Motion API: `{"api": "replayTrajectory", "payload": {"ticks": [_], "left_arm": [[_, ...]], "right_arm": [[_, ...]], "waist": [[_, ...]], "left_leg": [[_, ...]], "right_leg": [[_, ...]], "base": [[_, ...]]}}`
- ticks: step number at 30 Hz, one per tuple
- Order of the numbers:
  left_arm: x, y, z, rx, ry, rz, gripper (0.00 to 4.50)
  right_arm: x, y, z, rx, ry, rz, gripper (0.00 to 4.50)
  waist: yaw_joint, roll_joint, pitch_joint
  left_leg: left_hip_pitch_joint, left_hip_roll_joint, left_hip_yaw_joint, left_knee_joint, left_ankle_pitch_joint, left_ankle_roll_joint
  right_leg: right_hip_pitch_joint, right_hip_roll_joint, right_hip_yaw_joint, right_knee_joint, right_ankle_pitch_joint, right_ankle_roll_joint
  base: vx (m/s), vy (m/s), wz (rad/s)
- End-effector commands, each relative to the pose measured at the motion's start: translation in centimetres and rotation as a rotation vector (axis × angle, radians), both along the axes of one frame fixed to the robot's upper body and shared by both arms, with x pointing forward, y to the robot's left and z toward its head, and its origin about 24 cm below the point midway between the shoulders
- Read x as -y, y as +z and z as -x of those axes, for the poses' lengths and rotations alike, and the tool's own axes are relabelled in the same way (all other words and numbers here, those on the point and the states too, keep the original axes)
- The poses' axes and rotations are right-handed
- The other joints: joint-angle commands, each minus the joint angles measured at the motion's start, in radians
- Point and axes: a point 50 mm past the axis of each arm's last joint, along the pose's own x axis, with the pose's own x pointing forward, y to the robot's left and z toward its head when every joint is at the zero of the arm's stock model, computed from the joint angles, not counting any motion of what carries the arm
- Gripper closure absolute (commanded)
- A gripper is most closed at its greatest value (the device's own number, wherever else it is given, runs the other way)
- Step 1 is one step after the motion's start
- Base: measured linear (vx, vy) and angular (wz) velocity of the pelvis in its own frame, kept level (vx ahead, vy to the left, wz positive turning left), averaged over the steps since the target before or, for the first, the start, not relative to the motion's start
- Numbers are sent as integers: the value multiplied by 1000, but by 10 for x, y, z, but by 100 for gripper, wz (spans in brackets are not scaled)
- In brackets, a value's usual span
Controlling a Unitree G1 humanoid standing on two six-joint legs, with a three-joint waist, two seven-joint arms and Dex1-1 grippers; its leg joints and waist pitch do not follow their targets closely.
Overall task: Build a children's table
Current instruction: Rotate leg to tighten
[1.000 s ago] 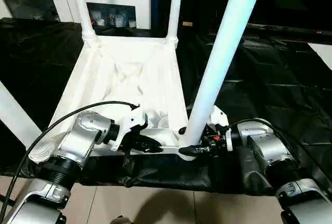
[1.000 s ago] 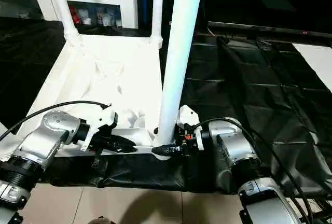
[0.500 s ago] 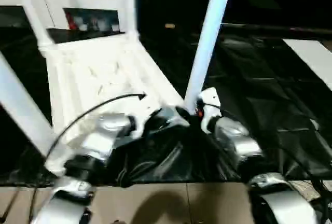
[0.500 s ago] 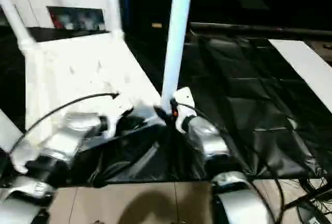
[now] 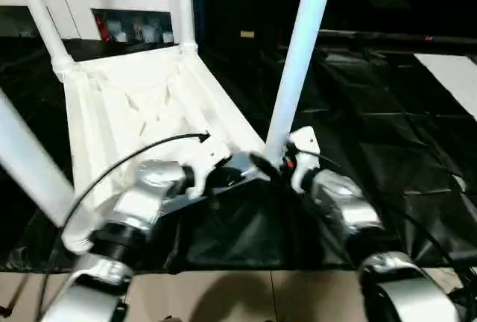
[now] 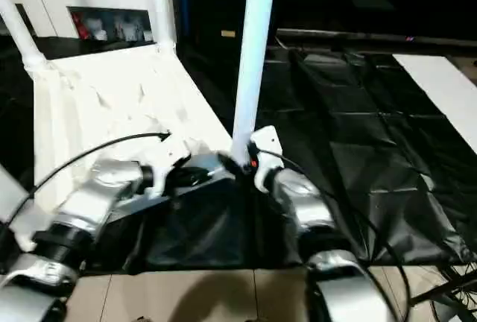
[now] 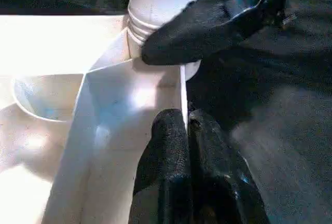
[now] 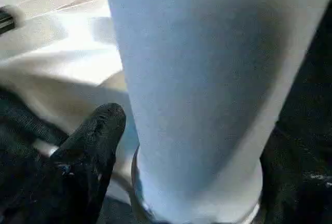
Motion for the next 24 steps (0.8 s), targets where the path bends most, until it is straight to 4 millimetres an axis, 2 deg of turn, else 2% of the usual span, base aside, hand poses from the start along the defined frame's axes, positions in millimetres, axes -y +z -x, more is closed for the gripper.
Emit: {"api": "replayTrajectory", "payload": {"ticks": [1, 3, 5, 8, 9, 14, 20, 24], "left_arm": [[15, 4, 7, 1, -145, 51, 450], [12, 5, 7, -9, -149, 48, 450], [5, 5, 9, -30, -186, 32, 450], [-4, 9, 10, -55, -233, 46, 450], [-7, 10, 11, -76, -253, 45, 450], [-15, 14, 14, -130, -313, 41, 450], [-15, 14, 13, -110, -290, 41, 450], [-12, 12, 12, -95, -260, 52, 450]], "right_arm": [[-21, -1, 17, -10, 295, -3, 77], [-18, 0, 18, -9, 333, 2, 77], [-12, 1, 23, -22, 420, 7, 77], [-5, 2, 30, -47, 535, 29, 77], [-4, 2, 32, -52, 568, 42, 90], [2, 1, 39, -108, 680, 67, 120], [1, -4, 42, -115, 691, 94, 174], [-2, -6, 39, -98, 620, 89, 183]], "waist": [[7, 6, -65], [15, 7, -65], [20, 8, -64], [33, 10, -61], [38, 12, -59], [39, 10, -59], [46, 7, -61], [47, 7, -60]], "left_leg": [[-9, 28, -1, -50, -167, 79], [-8, 32, 0, -48, -143, 88], [-7, 34, 2, -47, -142, 92], [-5, 37, 3, -48, -183, 79], [-1, 39, 4, -49, -200, 68], [-4, 39, 1, -52, -222, 45], [-6, 37, 1, -50, -193, 43], [-7, 37, -1, -51, -198, 38]], "right_leg": [[57, -67, 50, -59, -150, -223], [57, -66, 48, -53, -106, -238], [56, -65, 47, -52, -100, -247], [55, -68, 45, -56, -159, -242], [52, -71, 46, -60, -183, -239], [54, -71, 44, -60, -222, -222], [55, -73, 43, -57, -200, -222], [54, -74, 42, -60, -225, -212]], "base": [[0, 0, 0], [0, 0, 0], [0, 0, 0], [0, 0, 0], [0, 0, 0], [0, 0, 0], [0, 0, 0], [0, 0, 0]]}}
